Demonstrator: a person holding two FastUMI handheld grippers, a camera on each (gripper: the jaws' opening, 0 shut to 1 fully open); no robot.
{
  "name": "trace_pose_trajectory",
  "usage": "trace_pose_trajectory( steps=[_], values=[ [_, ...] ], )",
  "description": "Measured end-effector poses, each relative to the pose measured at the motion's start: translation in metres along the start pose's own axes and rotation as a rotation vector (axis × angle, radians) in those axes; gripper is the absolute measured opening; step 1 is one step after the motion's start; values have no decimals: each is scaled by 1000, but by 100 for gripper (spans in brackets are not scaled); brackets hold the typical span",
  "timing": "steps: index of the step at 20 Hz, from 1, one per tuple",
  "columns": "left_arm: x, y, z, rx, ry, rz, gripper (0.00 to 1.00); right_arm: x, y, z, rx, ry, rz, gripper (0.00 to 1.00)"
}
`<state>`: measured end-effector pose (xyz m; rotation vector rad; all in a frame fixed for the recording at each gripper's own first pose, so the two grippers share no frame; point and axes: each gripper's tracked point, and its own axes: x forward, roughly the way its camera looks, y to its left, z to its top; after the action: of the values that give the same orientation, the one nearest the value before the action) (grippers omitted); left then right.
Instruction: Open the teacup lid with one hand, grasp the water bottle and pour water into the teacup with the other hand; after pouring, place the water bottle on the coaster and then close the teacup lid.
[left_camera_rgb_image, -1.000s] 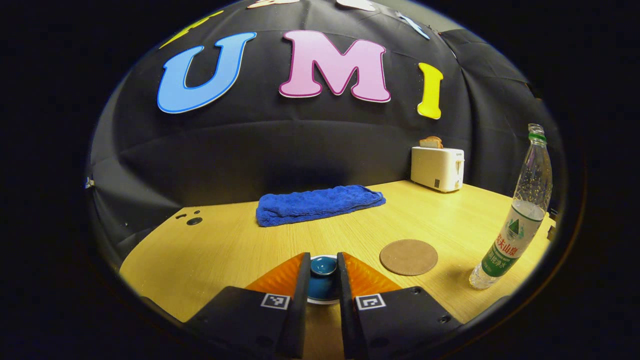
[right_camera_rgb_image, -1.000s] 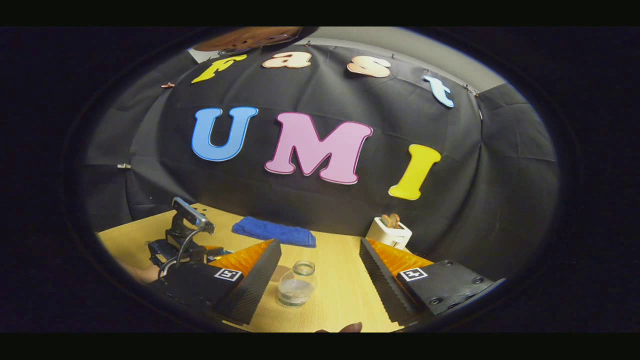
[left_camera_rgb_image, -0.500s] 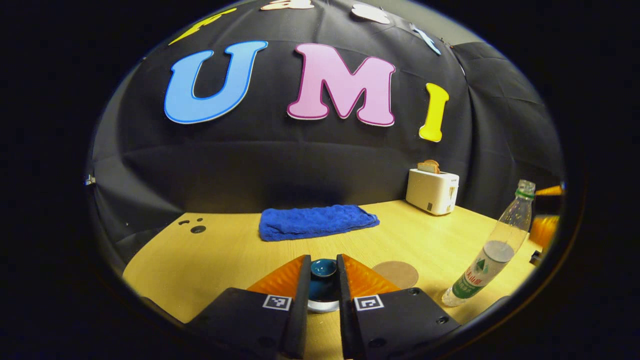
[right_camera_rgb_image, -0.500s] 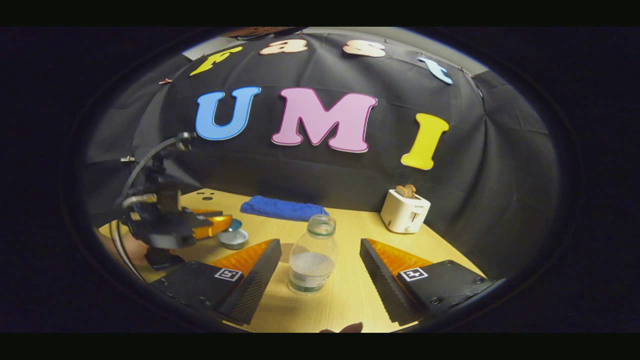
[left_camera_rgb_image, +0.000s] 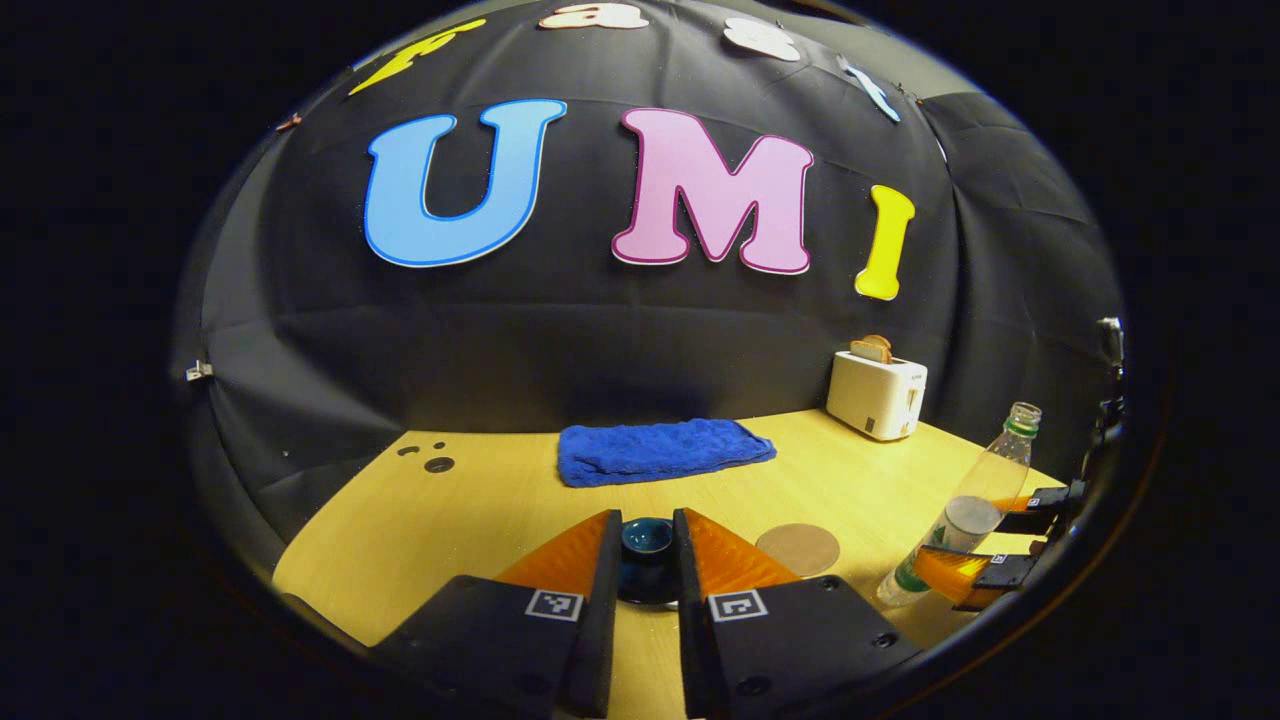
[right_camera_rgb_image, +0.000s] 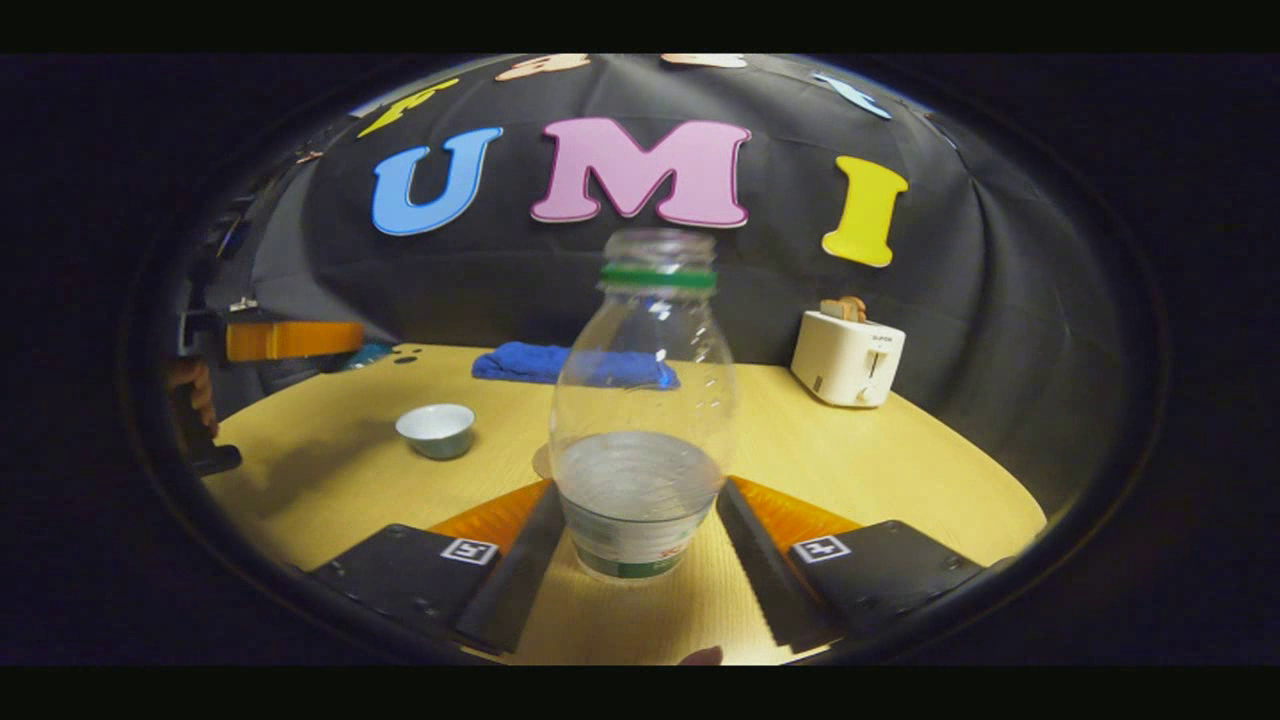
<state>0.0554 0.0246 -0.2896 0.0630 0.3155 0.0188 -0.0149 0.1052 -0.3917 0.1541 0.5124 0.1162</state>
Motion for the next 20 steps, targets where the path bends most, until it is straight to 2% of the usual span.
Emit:
trace_pose_trajectory(
  steps=[2, 3, 4, 6, 8, 9, 11, 12, 15, 19, 20],
  values=[
    [-2, 7, -1, 12, 11, 17, 31, 6, -3, 6, -26, 22, -25, 80],
    [-3, 11, 0, 10, 11, 25, 31, 7, -7, 13, -88, 36, -50, 77],
    [-5, 13, 3, 3, 12, 32, 28, 9, -9, 20, -140, 32, -65, 77],
    [-11, 22, 10, -8, 4, 56, 31, 18, -5, 51, -313, 2, -93, 77],
    [-16, 27, 15, -12, -2, 67, 31, 28, -5, 67, -426, -3, -108, 77],
    [-18, 30, 15, -15, -5, 73, 31, 32, -3, 75, -483, -6, -121, 72],
    [-23, 37, 18, -20, -9, 85, 27, 45, -5, 84, -605, -17, -152, 75],
    [-24, 40, 17, -19, -8, 92, 31, 50, -4, 85, -670, -21, -166, 75],
    [-30, 50, 17, -30, -8, 108, 31, 64, 5, 81, -848, 5, -182, 75],
    [-37, 60, 16, -28, -9, 130, 31, 79, 17, 72, -1006, 36, -157, 75],
    [-39, 64, 15, -29, -9, 136, 31, 84, 20, 71, -1059, 43, -151, 77]
  ],
)
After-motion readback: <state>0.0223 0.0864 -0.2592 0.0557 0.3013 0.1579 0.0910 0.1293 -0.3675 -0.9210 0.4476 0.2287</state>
